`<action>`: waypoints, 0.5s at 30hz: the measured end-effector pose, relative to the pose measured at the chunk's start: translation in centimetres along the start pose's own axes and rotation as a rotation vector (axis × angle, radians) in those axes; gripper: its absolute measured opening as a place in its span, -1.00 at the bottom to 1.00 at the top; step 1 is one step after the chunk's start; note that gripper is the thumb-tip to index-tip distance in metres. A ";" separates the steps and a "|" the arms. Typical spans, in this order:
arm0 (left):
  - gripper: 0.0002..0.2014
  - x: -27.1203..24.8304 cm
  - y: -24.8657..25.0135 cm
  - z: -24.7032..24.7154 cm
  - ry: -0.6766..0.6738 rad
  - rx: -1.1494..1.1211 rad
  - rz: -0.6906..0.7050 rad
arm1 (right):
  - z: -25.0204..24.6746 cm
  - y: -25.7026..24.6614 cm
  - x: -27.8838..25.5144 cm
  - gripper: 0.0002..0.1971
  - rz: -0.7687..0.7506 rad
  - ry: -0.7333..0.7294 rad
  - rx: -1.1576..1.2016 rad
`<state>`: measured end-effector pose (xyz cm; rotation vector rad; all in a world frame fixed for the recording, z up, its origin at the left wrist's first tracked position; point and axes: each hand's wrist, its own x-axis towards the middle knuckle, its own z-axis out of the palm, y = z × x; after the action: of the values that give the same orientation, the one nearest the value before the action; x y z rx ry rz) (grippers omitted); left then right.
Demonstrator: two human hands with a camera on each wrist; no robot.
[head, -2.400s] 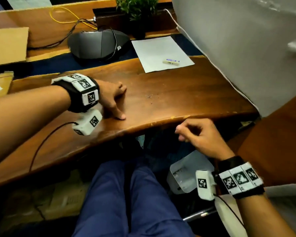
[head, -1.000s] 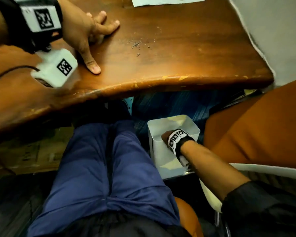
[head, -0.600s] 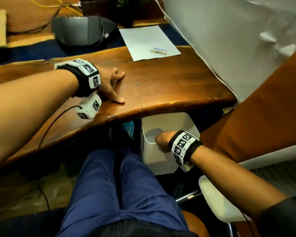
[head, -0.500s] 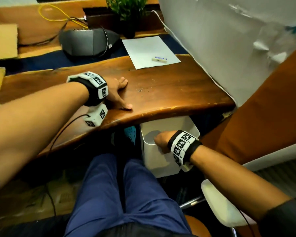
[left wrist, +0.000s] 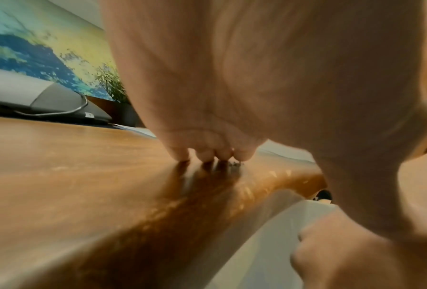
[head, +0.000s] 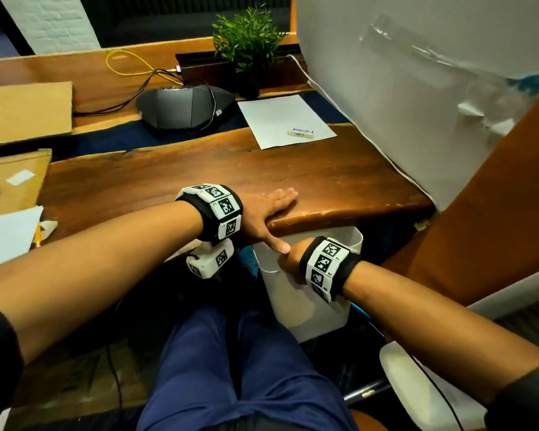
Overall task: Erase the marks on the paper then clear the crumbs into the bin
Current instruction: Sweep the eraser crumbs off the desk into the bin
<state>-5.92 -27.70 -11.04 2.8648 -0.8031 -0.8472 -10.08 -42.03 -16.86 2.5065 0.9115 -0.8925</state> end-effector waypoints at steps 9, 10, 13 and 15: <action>0.03 -1.1 -0.3 0.2 0.075 -0.131 -0.270 | -1.1 0.1 0.1 -0.95 0.006 -0.035 -0.128; 0.18 -1.1 0.5 1.2 0.085 -0.124 -0.220 | -0.7 0.3 0.5 -0.88 0.027 -0.022 -0.099; 0.32 -1.3 3.0 2.7 0.050 -0.150 0.006 | 0.1 0.4 0.8 -0.65 0.033 0.116 -0.087; 0.11 -1.4 4.0 2.0 0.002 -0.216 0.102 | 0.0 0.3 0.3 -0.64 0.041 0.109 -0.060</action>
<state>-9.86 -30.23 -11.29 2.6143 -0.7957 -0.8607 -9.68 -42.09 -17.00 2.5328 0.9036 -0.7115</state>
